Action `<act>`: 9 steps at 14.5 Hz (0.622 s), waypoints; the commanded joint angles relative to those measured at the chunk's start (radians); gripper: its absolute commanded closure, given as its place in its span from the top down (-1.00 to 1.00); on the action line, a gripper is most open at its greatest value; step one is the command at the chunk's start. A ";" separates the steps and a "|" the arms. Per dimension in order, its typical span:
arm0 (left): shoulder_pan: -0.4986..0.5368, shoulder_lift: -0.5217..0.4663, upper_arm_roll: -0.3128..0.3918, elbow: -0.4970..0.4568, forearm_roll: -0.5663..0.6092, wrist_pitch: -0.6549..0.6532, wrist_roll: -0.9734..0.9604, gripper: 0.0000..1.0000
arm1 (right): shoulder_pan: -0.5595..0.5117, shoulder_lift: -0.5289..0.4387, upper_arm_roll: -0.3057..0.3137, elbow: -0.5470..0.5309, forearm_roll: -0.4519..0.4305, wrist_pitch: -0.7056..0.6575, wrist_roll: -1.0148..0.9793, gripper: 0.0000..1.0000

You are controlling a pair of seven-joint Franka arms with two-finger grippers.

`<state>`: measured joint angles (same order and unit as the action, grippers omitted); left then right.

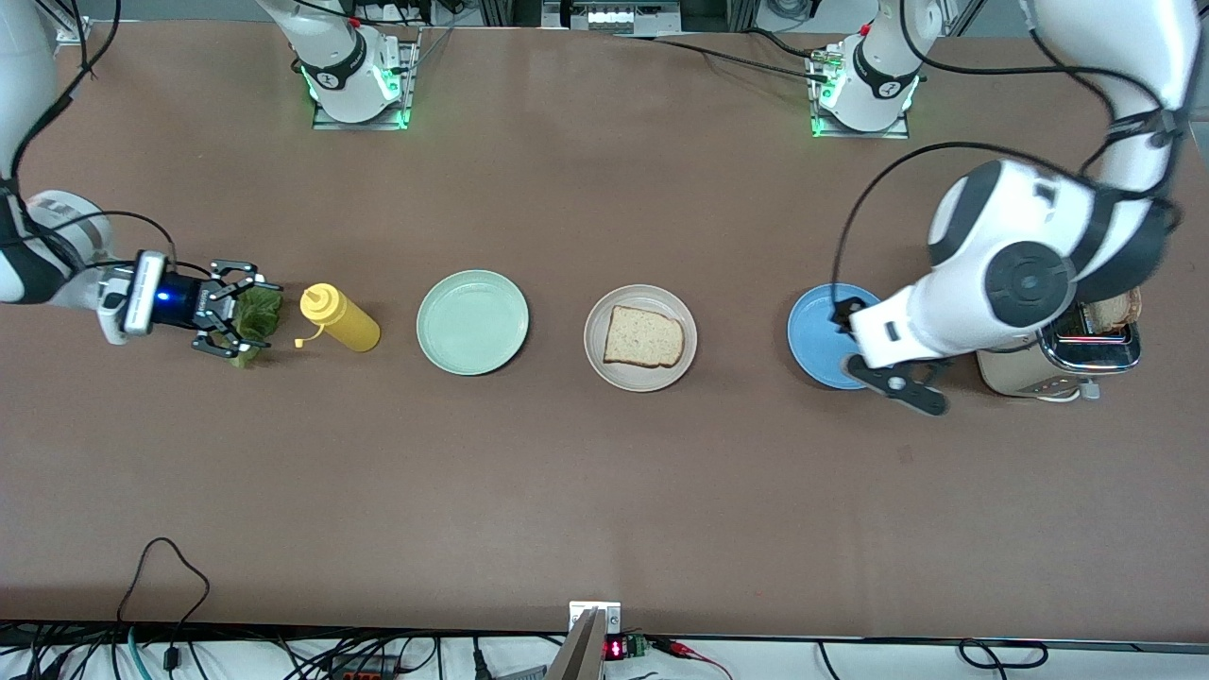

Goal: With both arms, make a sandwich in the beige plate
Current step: 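Open the left gripper and withdraw while the right gripper reaches the mustard, then grasp the yellow mustard bottle with the right gripper and lift it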

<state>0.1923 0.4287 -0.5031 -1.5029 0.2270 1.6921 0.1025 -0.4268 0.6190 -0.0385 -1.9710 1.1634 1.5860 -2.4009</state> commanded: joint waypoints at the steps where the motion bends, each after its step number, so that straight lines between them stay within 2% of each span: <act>1: -0.005 0.001 0.017 0.194 0.041 -0.219 -0.003 1.00 | -0.010 0.059 0.020 0.014 0.044 -0.035 -0.110 1.00; 3: 0.024 0.001 0.020 0.263 0.037 -0.294 0.000 1.00 | 0.005 0.085 0.028 0.014 0.068 -0.037 -0.188 1.00; 5: 0.050 -0.048 0.041 0.251 0.020 -0.289 -0.004 1.00 | 0.025 0.108 0.028 0.014 0.099 -0.049 -0.225 1.00; 7: 0.000 -0.125 0.169 0.213 -0.084 -0.292 -0.009 1.00 | 0.051 0.117 0.028 0.014 0.119 -0.057 -0.268 1.00; 9: -0.110 -0.238 0.370 0.095 -0.193 -0.246 -0.018 1.00 | 0.078 0.136 0.028 0.012 0.153 -0.057 -0.294 1.00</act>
<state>0.1843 0.3240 -0.3014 -1.2741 0.1176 1.4076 0.1009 -0.3741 0.7326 -0.0083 -1.9687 1.2787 1.5454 -2.6543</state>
